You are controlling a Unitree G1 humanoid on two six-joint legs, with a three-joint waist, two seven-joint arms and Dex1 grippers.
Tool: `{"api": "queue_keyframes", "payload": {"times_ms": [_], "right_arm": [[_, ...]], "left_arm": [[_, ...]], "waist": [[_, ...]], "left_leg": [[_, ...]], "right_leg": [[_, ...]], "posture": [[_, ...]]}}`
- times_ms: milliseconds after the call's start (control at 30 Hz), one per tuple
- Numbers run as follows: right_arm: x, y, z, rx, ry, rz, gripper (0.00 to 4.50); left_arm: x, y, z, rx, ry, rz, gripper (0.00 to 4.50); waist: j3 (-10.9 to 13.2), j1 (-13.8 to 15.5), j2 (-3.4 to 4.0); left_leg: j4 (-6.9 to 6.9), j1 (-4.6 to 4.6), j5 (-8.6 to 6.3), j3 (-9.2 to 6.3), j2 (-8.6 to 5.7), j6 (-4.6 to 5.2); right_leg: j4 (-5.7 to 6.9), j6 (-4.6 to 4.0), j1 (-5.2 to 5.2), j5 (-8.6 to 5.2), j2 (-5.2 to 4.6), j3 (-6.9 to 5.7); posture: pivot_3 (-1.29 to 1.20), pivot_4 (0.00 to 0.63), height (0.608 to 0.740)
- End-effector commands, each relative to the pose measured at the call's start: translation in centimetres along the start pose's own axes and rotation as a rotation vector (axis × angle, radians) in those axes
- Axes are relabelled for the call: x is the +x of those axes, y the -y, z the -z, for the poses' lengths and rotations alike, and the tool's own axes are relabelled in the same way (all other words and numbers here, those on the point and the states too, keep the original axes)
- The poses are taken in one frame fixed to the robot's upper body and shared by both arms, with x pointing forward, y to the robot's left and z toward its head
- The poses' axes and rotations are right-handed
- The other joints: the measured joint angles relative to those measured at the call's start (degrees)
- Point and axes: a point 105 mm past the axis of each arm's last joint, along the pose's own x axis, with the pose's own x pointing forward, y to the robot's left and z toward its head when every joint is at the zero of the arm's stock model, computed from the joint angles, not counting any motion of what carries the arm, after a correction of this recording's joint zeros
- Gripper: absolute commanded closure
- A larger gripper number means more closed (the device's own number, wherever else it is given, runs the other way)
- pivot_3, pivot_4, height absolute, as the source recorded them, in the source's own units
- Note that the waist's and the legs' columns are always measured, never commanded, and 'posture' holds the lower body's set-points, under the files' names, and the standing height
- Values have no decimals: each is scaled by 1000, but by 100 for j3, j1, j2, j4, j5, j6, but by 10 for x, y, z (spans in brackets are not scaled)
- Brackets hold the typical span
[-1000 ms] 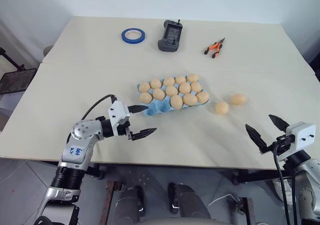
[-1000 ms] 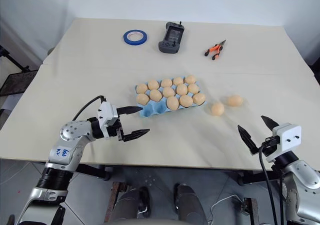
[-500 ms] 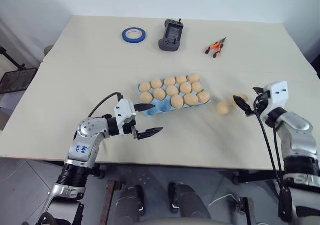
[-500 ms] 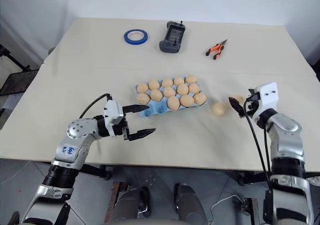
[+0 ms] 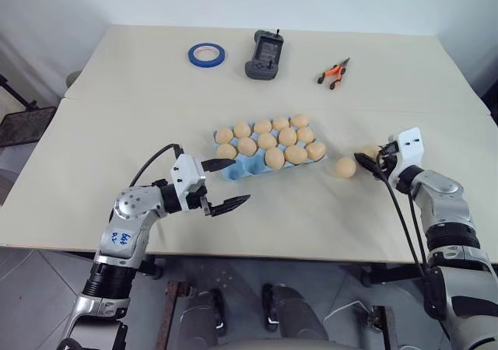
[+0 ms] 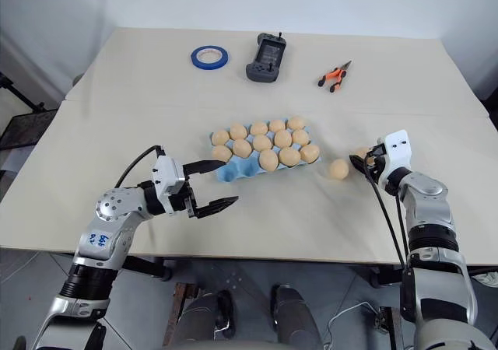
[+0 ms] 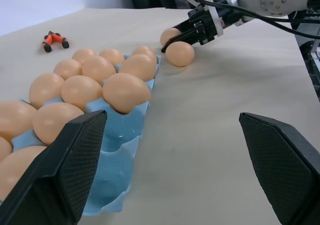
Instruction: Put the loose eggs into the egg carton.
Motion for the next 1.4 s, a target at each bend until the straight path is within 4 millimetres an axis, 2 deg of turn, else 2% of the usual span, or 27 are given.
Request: {"api": "queue_keyframes", "payload": {"times_ms": [33,100,200,333,433,567,667,800,833,1033,1100,1300,1400], "right_arm": [[2,-8,-58,-65,215,-54,2385],[7,-22,-77,-56,266,-110,2385],[18,-74,-100,-91,278,-316,2385],[29,-137,-109,-95,231,-485,2385],[35,-192,-109,-99,227,-628,2385],[38,-219,-98,-107,204,-675,2385],[40,-234,-90,-108,181,-708,1505],[36,-230,-92,-105,189,-720,145],[33,-225,-94,-108,197,-717,26],[10,-194,-101,-118,317,-669,26],[-3,-171,-97,-100,381,-587,26],[-33,-105,-65,-65,414,-262,26],[-59,-75,-40,-104,389,-95,26]], "left_arm": [[-12,-8,-14,64,53,-69,0],[-21,-10,-13,69,47,-100,0],[-43,-12,2,52,-9,-164,0],[-65,-13,15,34,-54,-244,0],[-81,-15,17,16,-62,-343,0],[-88,-15,19,9,-73,-392,0],[-89,-14,18,10,-76,-401,0],[-87,-15,13,18,-72,-402,0],[-87,-15,11,19,-71,-401,0],[-79,-15,9,22,-64,-365,0],[-70,-13,9,22,-58,-330,0],[-47,-6,9,11,-45,-224,0],[-31,1,6,-14,-17,-137,0]], "waist": [[0,-32,1],[1,-65,1],[0,-144,2],[0,-144,2],[0,-126,2],[0,-66,1],[-2,-58,-1],[-2,-77,-1],[-2,-82,-1],[-2,-77,-2],[-3,-68,-3],[-3,25,-4],[-3,30,-4]], "left_leg": [[-2,0,0,1,1,0],[-2,0,1,0,4,0],[-4,1,1,0,7,-2],[-12,3,0,-1,15,-8],[-26,0,2,-5,14,-14],[-57,-9,3,-2,6,-17],[-83,-9,3,15,-4,-17],[-99,-9,3,34,-4,-16],[-100,-9,3,35,-3,-16],[-97,-7,4,35,-2,-16],[-97,-6,4,35,-4,-16],[-92,-1,4,36,-3,-14],[-87,4,4,37,-1,-15]], "right_leg": [[1,9,-1,5,2,0],[4,9,-2,5,4,-2],[8,8,-3,5,4,-1],[14,-5,-11,-2,4,-4],[13,-28,-18,-15,-4,-10],[-5,-35,-22,-19,-30,-30],[-23,-38,-22,-21,-58,-57],[-28,-22,-36,-12,-68,-78],[-27,-23,-36,-13,-67,-80],[-26,-22,-34,-13,-65,-83],[-30,-21,-30,-13,-64,-84],[-32,-17,-22,-11,-59,-82],[-31,-16,-19,-10,-53,-76]], "posture": [[0,150,740],[0,150,740],[0,150,740],[0,150,740],[0,150,740],[0,150,740],[0,150,740],[0,150,740],[0,150,740],[0,150,740],[0,150,740],[0,150,740],[0,150,740]]}}
